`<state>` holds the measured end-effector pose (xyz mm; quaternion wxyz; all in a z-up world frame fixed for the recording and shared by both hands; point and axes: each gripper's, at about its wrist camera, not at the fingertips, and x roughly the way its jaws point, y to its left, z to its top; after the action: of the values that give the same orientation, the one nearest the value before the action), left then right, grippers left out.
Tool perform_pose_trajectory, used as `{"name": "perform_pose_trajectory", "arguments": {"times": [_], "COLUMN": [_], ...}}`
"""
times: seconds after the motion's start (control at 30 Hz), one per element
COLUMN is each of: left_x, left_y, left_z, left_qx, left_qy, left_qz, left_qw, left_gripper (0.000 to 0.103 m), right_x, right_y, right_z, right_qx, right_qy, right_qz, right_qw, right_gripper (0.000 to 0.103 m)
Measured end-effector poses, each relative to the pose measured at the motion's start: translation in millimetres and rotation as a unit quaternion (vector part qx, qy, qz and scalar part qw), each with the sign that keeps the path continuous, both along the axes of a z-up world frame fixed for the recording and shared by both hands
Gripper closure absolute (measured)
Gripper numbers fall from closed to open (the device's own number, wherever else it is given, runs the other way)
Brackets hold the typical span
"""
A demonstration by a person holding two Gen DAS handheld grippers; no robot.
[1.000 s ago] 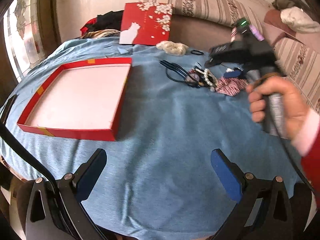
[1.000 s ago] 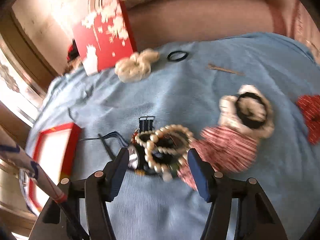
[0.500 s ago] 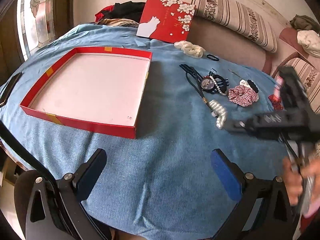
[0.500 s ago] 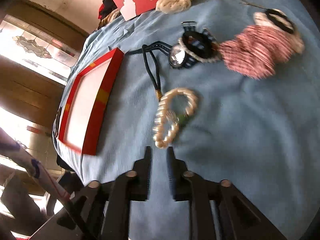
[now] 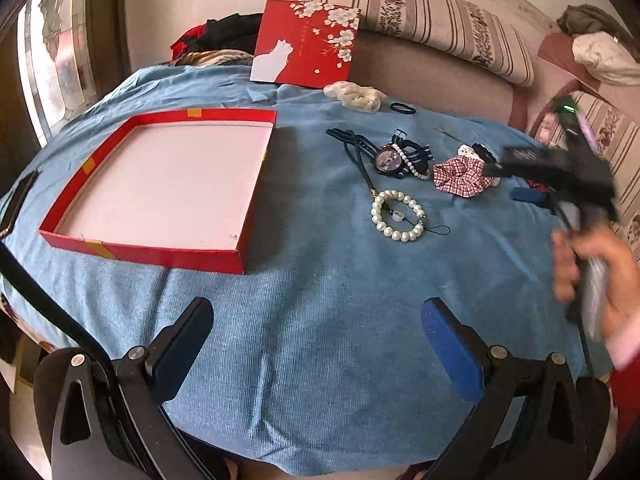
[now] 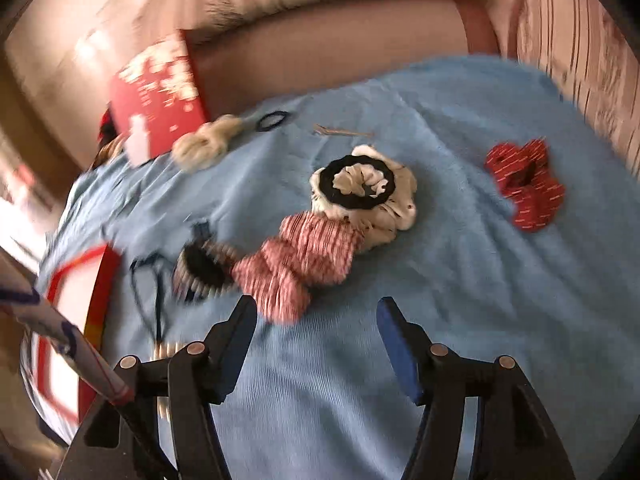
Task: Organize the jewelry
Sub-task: 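Grasp the red plaid scrunchie with the right tool, pull it free, set down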
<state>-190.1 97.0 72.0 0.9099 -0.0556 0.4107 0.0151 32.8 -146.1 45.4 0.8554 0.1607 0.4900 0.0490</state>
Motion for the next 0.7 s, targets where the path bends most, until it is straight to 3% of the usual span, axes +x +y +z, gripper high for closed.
{"name": "perform_pose_trajectory", "arguments": {"times": [0.03,0.07,0.1,0.13,0.17,0.27,0.47,0.57,0.63,0.67,0.7], "left_x": [1.5,2.8,3.5,4.6,4.8,5.5,2.0,-4.2,-7.9,-9.7,-11.3], "left_y": [0.1,0.5,1.9,3.3,5.1,7.5,2.7,-1.9,-4.3,-5.3,-5.9], "left_z": [0.0,-0.1,0.0,-0.3,-0.5,-2.8,-4.5,-1.1,1.0,1.8,1.8], "left_qx": [0.003,0.005,0.006,0.006,0.005,0.003,-0.003,0.004,0.006,0.007,0.008], "left_qy": [0.0,0.0,0.0,0.0,0.001,0.003,0.01,0.005,0.003,0.002,0.002], "left_qz": [-0.001,0.0,0.001,0.004,0.006,0.01,-0.002,-0.006,-0.008,-0.008,-0.008], "left_qw": [1.0,1.0,1.0,1.0,1.0,0.9999,0.9999,1.0,0.9999,0.9999,0.9999], "left_gripper": [0.0,0.0,0.0,0.0,0.0,0.0,0.0,0.0,0.0,0.0,0.0], "right_x": [9.4,14.9,19.2,23.8,23.4,8.4,-51.8,-76.1,-85.9,-86.1,-82.6], "right_y": [-3.0,-4.4,-3.6,-5.0,-3.2,-7.9,-11.6,-11.5,-9.2,-8.3,-7.5], "right_z": [-5.8,-12.4,-17.9,-25.7,-28.2,-26.1,-18.5,-12.3,-6.2,-4.0,-1.1], "right_qx": [0.012,0.024,0.035,0.052,0.058,0.067,0.08,0.061,0.034,0.034,0.04], "right_qy": [0.017,0.031,0.04,0.056,0.062,0.066,0.078,0.066,0.046,0.037,0.028], "right_qz": [-0.009,-0.015,-0.018,-0.017,-0.017,-0.008,0.019,0.032,0.035,0.035,0.034], "right_qw": [1.0,0.999,0.998,0.997,0.996,0.996,0.994,0.995,0.998,0.998,0.998], "right_gripper": [0.038,0.05,0.074,0.087,0.092,0.095,0.095,0.095,0.085,0.064,0.051]}}
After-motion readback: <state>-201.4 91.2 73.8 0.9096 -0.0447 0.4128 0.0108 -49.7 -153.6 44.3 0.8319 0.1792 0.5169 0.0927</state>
